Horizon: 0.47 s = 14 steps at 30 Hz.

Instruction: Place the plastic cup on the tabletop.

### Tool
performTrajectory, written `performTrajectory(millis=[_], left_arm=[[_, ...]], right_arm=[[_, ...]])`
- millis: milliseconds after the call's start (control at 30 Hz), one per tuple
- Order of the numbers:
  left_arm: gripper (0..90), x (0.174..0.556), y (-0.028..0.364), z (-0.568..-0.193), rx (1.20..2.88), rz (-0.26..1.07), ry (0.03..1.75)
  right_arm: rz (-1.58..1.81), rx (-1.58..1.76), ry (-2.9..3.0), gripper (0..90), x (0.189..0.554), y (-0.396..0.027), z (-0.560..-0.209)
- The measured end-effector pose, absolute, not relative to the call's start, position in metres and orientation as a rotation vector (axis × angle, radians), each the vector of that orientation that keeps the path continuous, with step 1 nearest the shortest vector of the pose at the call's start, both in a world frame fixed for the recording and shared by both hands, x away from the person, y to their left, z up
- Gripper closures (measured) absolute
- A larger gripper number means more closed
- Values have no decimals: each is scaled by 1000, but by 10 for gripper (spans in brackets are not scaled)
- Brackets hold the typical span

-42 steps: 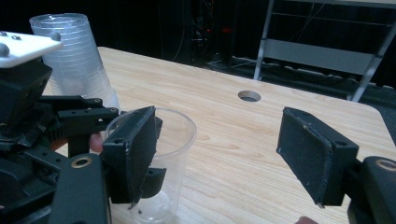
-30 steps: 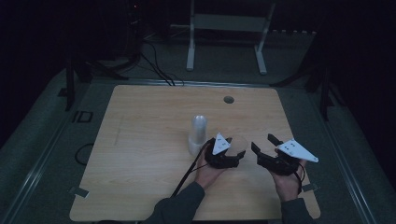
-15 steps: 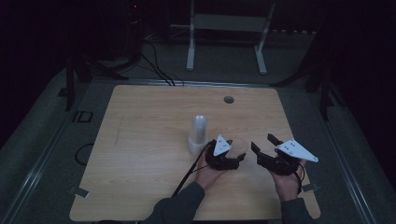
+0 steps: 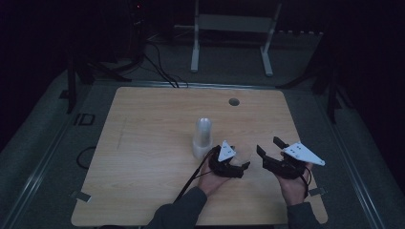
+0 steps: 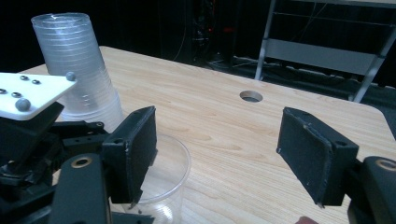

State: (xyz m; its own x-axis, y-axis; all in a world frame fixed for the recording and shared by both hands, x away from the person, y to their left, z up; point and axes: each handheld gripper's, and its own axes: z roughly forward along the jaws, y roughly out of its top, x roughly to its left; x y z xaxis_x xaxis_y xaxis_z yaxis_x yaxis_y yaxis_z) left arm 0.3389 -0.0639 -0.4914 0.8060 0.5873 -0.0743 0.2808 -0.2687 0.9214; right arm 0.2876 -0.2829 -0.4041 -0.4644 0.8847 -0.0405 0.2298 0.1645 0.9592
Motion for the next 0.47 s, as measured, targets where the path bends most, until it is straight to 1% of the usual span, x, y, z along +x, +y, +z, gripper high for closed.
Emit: performTrajectory(millis=[133, 467], left_arm=[[145, 334, -55, -492, 1857, 343, 676], [145, 320, -35, -494, 1849, 349, 683]], right_arm=[[1323, 1056, 1812, 281, 287, -283, -404], [1326, 1056, 1808, 281, 287, -283, -404]])
